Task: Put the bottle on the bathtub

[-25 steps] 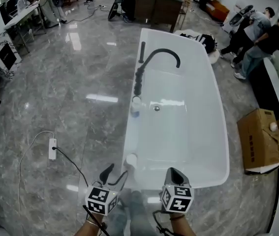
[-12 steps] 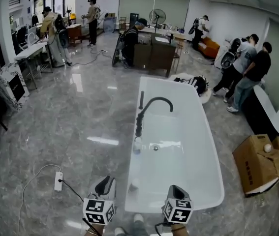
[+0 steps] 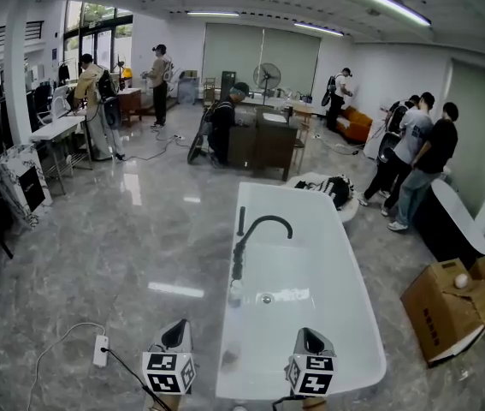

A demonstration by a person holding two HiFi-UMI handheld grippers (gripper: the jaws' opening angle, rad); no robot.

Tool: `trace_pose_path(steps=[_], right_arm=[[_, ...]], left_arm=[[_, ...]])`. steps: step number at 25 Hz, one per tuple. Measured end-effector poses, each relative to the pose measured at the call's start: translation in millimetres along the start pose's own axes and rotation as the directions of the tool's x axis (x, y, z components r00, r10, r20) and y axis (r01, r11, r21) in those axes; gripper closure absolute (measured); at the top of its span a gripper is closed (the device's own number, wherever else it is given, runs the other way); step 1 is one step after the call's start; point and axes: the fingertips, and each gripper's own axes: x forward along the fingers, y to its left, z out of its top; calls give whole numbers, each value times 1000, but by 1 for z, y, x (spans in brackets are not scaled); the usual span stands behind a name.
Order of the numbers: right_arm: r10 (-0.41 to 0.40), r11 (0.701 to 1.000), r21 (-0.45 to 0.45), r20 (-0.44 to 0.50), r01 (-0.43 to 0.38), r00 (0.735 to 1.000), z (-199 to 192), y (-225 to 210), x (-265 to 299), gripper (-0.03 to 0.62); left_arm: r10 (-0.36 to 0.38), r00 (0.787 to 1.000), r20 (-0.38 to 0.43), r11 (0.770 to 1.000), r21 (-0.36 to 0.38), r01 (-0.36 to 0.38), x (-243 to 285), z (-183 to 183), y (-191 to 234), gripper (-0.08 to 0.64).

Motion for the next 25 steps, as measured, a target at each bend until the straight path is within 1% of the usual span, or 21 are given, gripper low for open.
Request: trace_pose_path(steps=[3,6,9,25], right_arm=[[17,1000,5,23,-17,1000,14,-2,0,589],[29,1000,-4,24,-29,999,19,-6,1,591],[19,1000,-16,23,-18,1000,20,-10,3,591],[18,1000,12,2,-18,1000,17,-16,5,591]], left_arm=[[-4,999,32,1000,10,3,5,15,0,552],[-20,999,42,1000,19,19,10,22,-5,552],[-19,999,39,1000,24,18,12,22,-6,552],[-17,1000,16,999,33,16,15,15,-8,552]])
